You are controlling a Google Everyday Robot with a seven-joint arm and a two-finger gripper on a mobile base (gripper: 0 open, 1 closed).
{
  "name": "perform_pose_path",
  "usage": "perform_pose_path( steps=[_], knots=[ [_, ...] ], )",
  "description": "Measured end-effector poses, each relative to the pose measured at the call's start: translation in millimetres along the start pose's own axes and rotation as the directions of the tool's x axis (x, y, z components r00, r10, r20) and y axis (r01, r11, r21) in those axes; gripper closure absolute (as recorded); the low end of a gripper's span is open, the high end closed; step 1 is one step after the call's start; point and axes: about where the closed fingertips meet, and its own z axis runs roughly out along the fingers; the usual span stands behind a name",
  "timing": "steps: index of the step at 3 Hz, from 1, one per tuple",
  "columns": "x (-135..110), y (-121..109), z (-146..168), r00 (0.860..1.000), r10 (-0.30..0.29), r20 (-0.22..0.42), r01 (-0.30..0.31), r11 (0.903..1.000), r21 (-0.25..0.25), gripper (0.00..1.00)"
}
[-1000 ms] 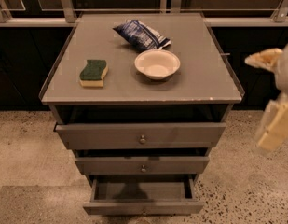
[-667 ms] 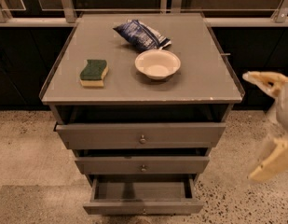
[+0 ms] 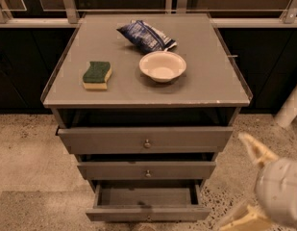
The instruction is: Close bottom drawer
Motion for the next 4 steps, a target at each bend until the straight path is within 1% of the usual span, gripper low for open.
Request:
perform_pose_path(
  steps=[1,2,3,4],
  knots=[
    [81,58,79,0.982,0.190,-0.020,-0.191,0.9783,-0.080,0.00],
    [168,140,148,0.929,0.346,-0.130,-0.366,0.9122,-0.185,0.00],
    [197,194,173,0.897,0.406,-0.176,-0.439,0.8653,-0.242,0.00],
    [199,191,163,0.895,0.413,-0.171,-0.443,0.8716,-0.211,0.00]
  ],
)
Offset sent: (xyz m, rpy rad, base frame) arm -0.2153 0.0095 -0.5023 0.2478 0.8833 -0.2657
